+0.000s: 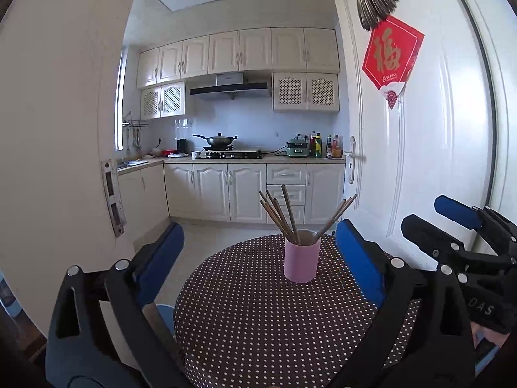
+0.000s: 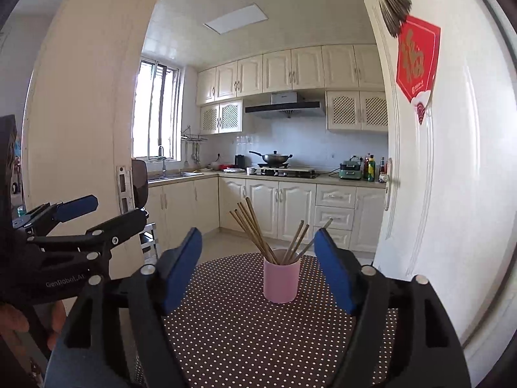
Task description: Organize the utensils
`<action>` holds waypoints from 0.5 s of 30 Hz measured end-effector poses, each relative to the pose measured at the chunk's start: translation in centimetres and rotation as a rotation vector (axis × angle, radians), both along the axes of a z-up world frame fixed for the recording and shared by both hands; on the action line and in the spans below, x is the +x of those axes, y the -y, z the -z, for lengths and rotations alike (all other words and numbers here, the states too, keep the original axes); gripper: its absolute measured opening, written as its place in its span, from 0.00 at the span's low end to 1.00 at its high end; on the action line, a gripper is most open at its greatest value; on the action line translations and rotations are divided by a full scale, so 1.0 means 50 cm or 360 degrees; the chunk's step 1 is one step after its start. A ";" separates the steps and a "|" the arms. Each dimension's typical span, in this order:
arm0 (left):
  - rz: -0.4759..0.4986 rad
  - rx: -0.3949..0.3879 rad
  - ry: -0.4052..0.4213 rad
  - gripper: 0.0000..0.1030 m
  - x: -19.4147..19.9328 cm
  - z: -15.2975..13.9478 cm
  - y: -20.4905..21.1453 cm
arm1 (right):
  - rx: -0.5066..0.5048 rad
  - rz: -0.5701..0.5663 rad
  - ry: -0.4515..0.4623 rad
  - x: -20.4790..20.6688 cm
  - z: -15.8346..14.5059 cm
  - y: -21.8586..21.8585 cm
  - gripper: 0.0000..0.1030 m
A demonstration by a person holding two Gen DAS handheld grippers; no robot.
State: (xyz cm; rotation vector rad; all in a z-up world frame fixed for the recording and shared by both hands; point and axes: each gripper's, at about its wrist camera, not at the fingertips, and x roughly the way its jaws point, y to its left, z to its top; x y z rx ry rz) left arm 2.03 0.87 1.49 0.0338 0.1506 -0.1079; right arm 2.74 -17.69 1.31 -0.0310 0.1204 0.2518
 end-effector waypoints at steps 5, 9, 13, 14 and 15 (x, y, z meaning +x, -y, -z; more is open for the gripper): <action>-0.0015 -0.0004 0.0025 0.93 -0.028 0.002 -0.006 | -0.0005 0.0076 0.0020 -0.021 0.009 -0.001 0.81; -0.0035 0.0002 0.0056 0.93 -0.047 0.003 -0.007 | 0.0002 0.0102 0.0045 -0.040 0.015 -0.005 0.90; -0.0038 0.0013 0.0086 0.93 -0.066 0.006 -0.005 | 0.0005 0.0113 0.0091 -0.065 0.015 -0.007 0.91; -0.0040 0.0016 0.0092 0.93 -0.068 0.007 -0.004 | 0.0004 0.0124 0.0102 -0.069 0.014 -0.007 0.92; -0.0040 0.0019 0.0097 0.94 -0.071 0.007 -0.004 | 0.0001 0.0130 0.0112 -0.073 0.014 -0.007 0.92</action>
